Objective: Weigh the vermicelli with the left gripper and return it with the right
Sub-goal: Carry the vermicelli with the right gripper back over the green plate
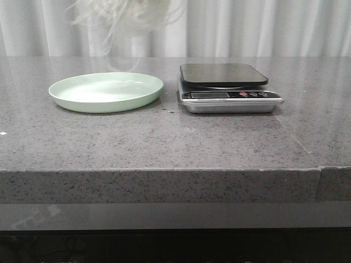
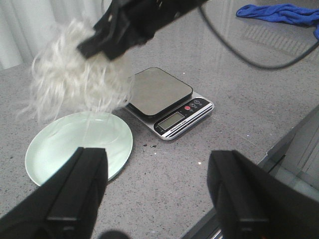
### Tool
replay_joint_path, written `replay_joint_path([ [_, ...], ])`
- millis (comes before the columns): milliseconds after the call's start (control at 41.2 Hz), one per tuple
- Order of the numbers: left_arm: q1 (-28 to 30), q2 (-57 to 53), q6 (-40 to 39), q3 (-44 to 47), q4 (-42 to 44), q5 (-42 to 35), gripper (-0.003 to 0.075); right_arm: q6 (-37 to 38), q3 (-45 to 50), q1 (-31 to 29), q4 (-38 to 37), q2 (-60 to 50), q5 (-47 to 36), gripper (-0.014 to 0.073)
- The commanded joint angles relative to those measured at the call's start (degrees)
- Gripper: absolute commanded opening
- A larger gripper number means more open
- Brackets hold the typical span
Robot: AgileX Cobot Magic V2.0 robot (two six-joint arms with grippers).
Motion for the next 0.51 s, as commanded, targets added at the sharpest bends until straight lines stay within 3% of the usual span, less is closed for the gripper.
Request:
replay_joint_path([
  [0,-0.24,-0.06,-0.09,-1.47,-0.21,-4.84,0.0491,-0.48,-2.15,1.30,-0.51,-0.76,-6.70,0.0159],
  [218,-0.24,-0.06,-0.09,-1.47,-0.21,-4.84,0.0491,-0.48,-2.15,2.02,-0.54,4.79,-7.47,0.0166],
  [485,-0.24,-0.06,-0.09,-1.47,-0.21,-4.84,0.0491,-0.48,-2.74,1.91,-0.54,5.58,-6.04,0.0453],
])
